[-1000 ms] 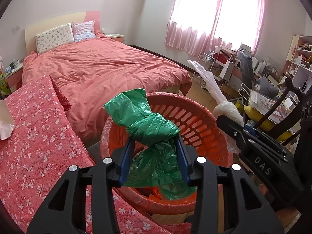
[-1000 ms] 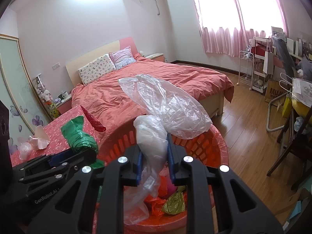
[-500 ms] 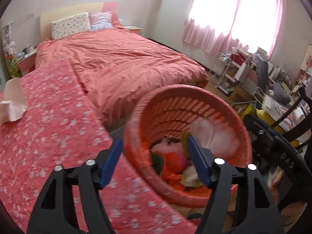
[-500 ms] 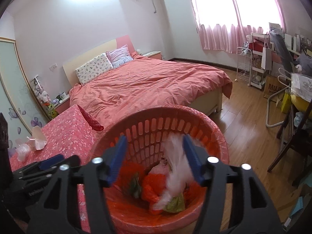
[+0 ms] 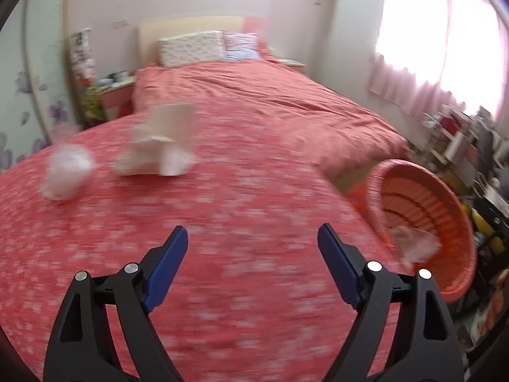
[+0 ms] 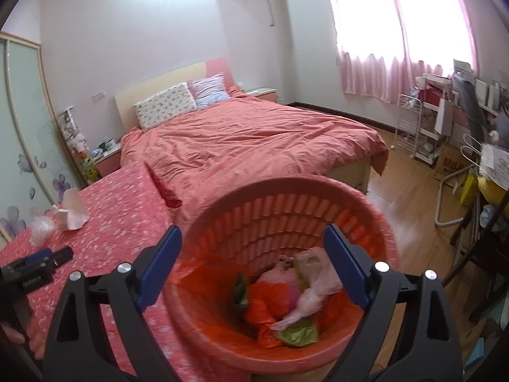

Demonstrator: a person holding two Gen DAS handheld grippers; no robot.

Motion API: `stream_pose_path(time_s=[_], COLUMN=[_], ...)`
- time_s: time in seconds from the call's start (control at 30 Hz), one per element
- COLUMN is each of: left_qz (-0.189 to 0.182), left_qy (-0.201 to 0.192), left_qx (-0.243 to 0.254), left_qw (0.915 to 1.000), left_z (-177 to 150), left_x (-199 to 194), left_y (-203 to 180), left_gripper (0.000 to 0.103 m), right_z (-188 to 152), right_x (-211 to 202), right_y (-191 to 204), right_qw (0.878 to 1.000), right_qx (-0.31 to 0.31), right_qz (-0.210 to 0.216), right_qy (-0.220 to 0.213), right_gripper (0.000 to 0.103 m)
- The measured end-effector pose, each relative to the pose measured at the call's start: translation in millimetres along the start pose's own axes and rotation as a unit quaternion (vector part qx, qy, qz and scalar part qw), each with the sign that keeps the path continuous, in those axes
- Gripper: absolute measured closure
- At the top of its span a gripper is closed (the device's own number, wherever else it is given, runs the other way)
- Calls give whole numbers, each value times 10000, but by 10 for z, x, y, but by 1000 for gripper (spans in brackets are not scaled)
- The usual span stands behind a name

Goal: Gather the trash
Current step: 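Grasp the clear bag with the left tool while the right tool grasps the tissue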

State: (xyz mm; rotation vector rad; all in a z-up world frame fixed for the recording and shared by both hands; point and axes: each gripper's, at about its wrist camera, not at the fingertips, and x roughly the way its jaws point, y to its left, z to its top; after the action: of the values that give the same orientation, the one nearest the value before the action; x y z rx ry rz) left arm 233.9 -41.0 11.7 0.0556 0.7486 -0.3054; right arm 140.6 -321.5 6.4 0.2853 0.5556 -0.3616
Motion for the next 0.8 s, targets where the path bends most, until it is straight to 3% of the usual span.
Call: stream_pose_path(time_s=[0.13,0.27,0.4,0.53,0.73,0.8], left_qz=[683,1363,1594,1510,1611,1539], left_qy=[-169,-372,-296,-133,55,257], left_qx=[-290,-794,-1347,-1633,-1439,-1503], left_qw=[9971,9868,9775,9749,9764,9763], left_z=[74,187,385,499,577,577], left_x=[-69,-87,92,354,618,722], left_y=[595,1152,1608,1781,1862,1939], left_gripper=[17,12,12,12,13,24], right_z=[-3,-26,-67,-92,-133,-149], right_x=[14,42,111,197,286,306], right_y=[272,573,847,1081,1326,1419], right_qw=[9998,9993,9985,9971,9940,9928], right_qx=[-146,-261,-337,-473,-746,-794], right_qz=[103,265,404,541,707,795], right_qy=[18,63,133,249,370,411], right_gripper=[12,12,12,12,12,12])
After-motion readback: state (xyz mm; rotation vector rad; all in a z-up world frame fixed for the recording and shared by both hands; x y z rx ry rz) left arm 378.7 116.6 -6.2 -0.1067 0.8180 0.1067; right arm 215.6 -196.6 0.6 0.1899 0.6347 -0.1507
